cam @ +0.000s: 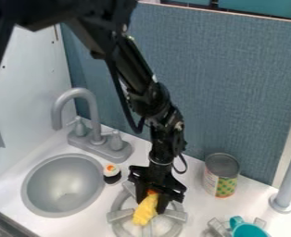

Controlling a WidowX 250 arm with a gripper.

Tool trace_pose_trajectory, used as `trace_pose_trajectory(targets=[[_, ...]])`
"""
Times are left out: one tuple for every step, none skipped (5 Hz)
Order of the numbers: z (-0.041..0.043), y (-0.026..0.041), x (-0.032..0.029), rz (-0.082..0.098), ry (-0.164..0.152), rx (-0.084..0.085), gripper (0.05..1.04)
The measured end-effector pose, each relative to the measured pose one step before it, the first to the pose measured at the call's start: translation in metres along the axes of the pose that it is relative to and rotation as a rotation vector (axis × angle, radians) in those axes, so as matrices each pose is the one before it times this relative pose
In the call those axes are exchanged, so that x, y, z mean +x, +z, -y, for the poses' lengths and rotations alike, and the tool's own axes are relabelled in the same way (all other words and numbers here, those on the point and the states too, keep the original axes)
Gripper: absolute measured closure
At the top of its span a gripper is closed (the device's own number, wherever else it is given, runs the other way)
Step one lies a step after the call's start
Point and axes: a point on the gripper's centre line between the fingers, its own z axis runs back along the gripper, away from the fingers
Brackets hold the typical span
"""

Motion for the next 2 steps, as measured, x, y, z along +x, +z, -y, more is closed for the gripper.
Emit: trace_pose_trajectory(targets=[[0.00048, 0.03128, -0.01494, 0.0644, -0.0211, -0.0032, 0.554], [-0.00604, 0.03125, -0.02667, 0.0608, 0.0154, -0.0164, 0.554]])
